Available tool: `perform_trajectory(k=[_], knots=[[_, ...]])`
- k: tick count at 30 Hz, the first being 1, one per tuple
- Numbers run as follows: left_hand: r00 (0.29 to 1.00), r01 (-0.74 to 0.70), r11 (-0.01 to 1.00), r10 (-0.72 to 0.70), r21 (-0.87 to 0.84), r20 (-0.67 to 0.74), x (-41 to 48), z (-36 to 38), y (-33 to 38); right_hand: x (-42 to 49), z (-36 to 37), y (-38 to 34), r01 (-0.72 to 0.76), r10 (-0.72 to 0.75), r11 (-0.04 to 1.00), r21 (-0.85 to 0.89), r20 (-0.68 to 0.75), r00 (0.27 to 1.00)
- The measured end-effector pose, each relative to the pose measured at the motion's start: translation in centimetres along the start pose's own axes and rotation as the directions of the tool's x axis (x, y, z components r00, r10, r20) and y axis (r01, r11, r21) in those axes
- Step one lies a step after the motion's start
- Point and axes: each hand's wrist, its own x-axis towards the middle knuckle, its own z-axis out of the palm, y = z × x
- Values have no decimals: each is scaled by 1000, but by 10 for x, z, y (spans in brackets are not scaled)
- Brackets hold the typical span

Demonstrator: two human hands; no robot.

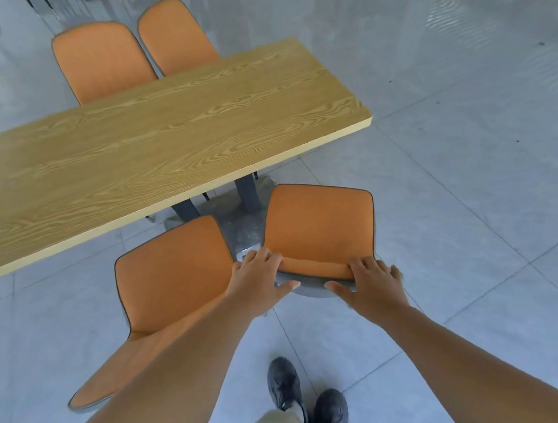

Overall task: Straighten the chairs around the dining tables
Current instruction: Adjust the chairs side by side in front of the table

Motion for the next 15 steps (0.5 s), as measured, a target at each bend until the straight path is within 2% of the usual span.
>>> perform_trajectory(k=[5, 10, 13, 15], knots=[[993, -29, 999, 32, -25, 115, 23, 7, -19, 9, -3, 5, 10, -10, 1000, 17, 21, 1000], [970, -115, 993, 107, 26, 219, 38, 10, -34, 10, -3, 4, 8, -9, 998, 63, 25, 1000], [957, -169, 984, 148, 63, 251, 45, 9, -36, 11, -4, 4, 24, -26, 999, 42, 46, 999], [963, -176, 982, 157, 73, 220, 43, 11, -35, 13, -5, 5, 44, -46, 998, 40, 47, 998]])
